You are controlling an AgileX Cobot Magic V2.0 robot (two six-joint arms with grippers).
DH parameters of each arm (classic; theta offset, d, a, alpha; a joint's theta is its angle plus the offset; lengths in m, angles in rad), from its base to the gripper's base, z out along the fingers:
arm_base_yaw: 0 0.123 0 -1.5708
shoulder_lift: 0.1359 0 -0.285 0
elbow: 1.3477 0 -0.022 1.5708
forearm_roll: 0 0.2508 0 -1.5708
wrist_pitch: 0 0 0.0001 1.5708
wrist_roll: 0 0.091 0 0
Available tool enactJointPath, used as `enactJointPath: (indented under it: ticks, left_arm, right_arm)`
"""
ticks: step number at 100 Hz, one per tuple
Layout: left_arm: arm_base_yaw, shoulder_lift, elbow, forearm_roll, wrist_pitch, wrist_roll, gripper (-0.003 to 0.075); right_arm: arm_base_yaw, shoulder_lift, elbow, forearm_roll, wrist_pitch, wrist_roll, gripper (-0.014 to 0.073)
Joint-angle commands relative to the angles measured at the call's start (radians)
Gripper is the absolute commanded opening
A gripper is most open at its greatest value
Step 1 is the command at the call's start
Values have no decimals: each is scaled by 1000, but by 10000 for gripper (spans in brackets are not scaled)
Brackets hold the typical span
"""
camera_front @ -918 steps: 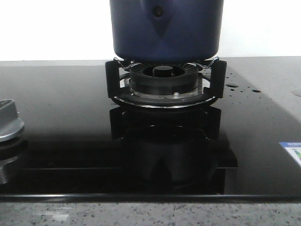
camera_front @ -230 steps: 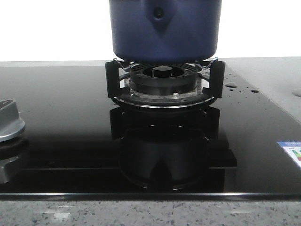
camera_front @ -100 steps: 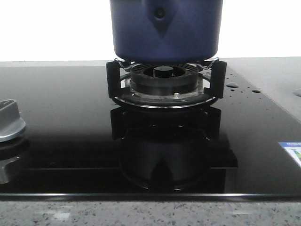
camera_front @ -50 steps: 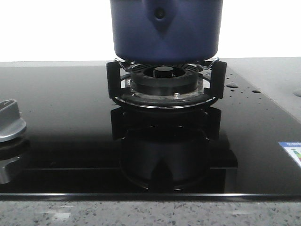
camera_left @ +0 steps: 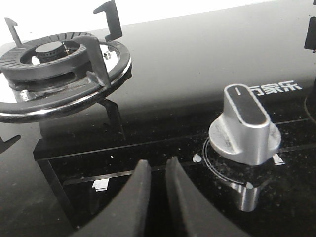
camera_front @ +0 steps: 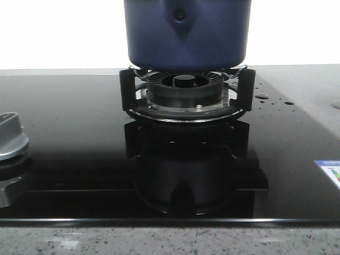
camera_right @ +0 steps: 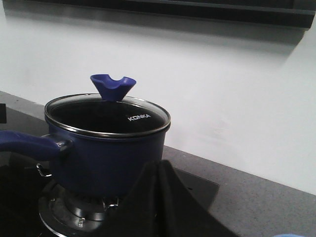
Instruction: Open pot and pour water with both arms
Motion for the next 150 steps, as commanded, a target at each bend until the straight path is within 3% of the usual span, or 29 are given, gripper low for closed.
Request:
enactJointPath:
  ticks: [1,48,78,85,98,105,117,123,150]
  left_arm:
    - [2,-31,45,-2,-35,-14,27]
    - [2,-31,45,-2,-35,-14,27]
    - [2,-31,45,-2,-35,-14,27]
    - [2,-31,45,-2,-35,-14,27]
    - [2,-31,45,-2,-35,-14,27]
    - [2,-31,45,-2,-35,-14,27]
    - [2,-31,45,-2,-35,-14,27]
    - [2,-31,45,-2,-35,-14,27]
    - [2,-31,45,-2,-35,-14,27]
  right_arm:
    - [0,2,-26,7,-32,-4,-65]
    - [0,2,-26,7,-32,-4,-65]
    - [2,2,3,37,43,-17,-65]
    - [2,2,3,208,128,-178,-65]
    - [-23,-2,24,689,219,-741,-65]
    - [-69,-13,71,834,193,-894,-65]
    - [-161,-49,212,901,33,-949,-65]
    - [-187,-103,275,901,26,-949,-65]
    - [-252,-333,345,958,367,-949,-65]
